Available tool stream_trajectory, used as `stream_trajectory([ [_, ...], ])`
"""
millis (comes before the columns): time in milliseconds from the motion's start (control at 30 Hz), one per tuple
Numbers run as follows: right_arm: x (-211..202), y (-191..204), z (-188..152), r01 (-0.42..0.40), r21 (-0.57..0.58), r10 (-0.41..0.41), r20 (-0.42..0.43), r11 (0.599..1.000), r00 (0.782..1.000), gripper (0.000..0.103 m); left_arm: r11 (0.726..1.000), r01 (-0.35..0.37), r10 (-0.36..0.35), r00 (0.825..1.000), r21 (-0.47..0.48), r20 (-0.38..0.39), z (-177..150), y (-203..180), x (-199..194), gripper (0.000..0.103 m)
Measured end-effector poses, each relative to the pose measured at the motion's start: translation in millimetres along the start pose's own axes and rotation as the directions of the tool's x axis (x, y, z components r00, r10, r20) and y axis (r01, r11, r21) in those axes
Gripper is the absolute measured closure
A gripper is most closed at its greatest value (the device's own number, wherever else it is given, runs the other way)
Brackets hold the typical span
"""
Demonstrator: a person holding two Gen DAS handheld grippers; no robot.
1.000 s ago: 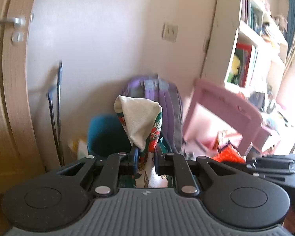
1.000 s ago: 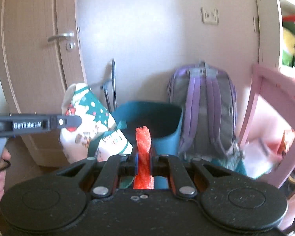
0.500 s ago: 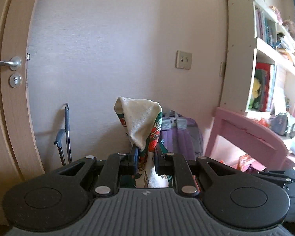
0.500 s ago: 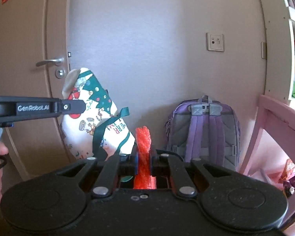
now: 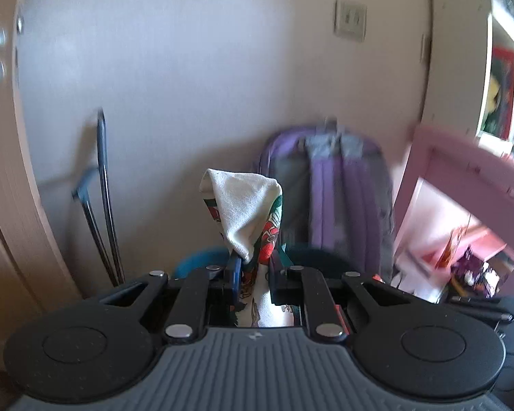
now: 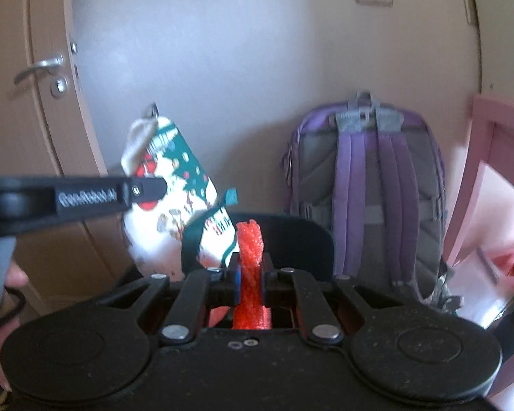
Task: Collect trash
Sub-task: 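Carry both held items up to the teal bin, then open both tools over the teal bin and withdraw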
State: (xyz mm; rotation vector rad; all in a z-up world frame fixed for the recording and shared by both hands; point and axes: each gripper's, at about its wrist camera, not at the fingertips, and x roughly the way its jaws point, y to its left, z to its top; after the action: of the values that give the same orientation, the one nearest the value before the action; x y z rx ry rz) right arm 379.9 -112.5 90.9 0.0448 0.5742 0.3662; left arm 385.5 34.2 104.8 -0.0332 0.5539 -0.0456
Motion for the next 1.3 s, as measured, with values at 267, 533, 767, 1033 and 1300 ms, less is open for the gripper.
stream_trajectory([
  [267, 36.4, -5.1, -23.4, -0.001, -0.011, 0.000, -0.104, 1.000, 0.995, 0.090, 1.000, 0.010, -0.006, 0.975, 0.014, -0.223, -45.1, 2.6, 62.1, 0.088],
  [533, 45.7, -5.4, -26.9, 0.017, -0.007, -0.018, -0.146, 1.000, 0.989, 0.083, 0.999, 0.025, -0.033, 0.945, -0.026, -0.327, -54.8, 8.6, 78.6, 0.083],
  [767, 34.5, -10.6, -22.9, 0.038, 0.030, -0.033, -0.153, 0.999, 0.988, 0.072, 0.998, 0.034, -0.051, 0.950, -0.061, -0.308, -49.6, 16.3, 61.5, 0.048],
  [1033, -7.9, -9.4, -15.4, 0.034, 0.051, -0.028, -0.114, 0.998, 0.993, 0.062, 0.996, 0.056, -0.070, 0.969, -0.063, -0.237, -38.0, 11.3, 14.3, 0.034],
  [1300, -60.1, 1.2, -15.8, 0.037, 0.029, -0.035, -0.073, 0.999, 0.997, 0.059, 0.997, 0.071, -0.076, 0.980, -0.036, -0.183, -34.0, -0.6, -42.6, 0.031],
])
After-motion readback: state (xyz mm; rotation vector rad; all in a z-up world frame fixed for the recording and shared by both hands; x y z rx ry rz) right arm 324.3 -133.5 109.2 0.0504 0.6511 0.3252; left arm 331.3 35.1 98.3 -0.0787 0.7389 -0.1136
